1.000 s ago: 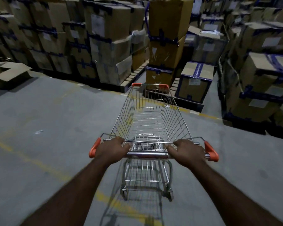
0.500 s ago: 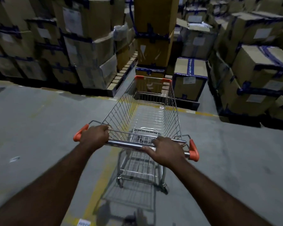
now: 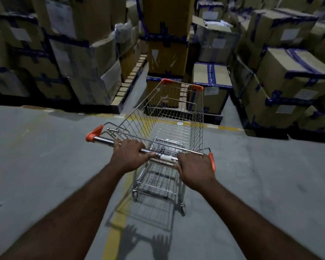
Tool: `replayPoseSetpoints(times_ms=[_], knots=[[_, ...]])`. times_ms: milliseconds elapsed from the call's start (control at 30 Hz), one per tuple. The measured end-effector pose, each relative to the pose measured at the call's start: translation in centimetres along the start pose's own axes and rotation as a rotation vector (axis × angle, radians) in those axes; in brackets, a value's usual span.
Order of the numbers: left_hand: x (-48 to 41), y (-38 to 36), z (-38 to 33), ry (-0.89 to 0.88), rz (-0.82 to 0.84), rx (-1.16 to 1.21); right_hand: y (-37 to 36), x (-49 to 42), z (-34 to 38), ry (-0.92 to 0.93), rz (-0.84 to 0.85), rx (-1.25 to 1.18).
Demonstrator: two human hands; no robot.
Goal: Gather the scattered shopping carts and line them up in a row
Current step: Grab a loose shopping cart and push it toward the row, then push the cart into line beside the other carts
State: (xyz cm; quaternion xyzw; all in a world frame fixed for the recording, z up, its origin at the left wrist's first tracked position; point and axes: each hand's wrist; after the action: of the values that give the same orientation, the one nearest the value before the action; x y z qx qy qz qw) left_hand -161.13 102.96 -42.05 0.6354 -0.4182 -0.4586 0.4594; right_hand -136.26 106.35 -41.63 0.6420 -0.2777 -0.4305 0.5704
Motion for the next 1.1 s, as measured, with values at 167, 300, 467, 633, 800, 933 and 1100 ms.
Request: replayPoseSetpoints(times_ms=[167,300,467,633,800,933,1100], knots=[[-1.5,0.1,-0.3,0.033,0.049,-0.025,-0.4,-1.2,0.1,-0.028,0.063,-0.036],[-2.5,1.1,-2.6,0.138,0.217,-0.127,0.3,-1.2,0.2,-0.035,0.115,-0.070],[-2.8,1.2,-6.3,0.066,0.375,-0.104,1.7,-1.5,-1.2,-0.020,0.184,-0.192],[-3.1,2.8,-16.4,-0.236,0.300,-0.071,5.8,1.5,-6.4,-0.123,0.023,-0.274],[-0.4,4.3,-31.5,-0.530,0.161,-0.116,10.6,11.1,-16.8,-0.425,-0.097,-0.221],[4.6,5.2,-44.8,-0.793,0.095,-0.005,15.5,22.3,-25.2,-0.656,-0.183,-0.098],[14.5,7.4,-61.0,-1.141,0.032,0.146,22.7,38.1,-33.0,-0.965,-0.284,0.049]])
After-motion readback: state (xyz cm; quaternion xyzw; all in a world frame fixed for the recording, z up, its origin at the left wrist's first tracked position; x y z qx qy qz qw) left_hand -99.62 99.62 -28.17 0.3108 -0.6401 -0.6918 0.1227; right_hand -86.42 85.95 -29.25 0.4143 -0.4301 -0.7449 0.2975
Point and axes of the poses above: each hand's wrist, its own x-axis away from the middle knuckle, its own y-axis out of the back of the hand, z = x × y, and after that the axes turned 15 degrees about -z, right-handed
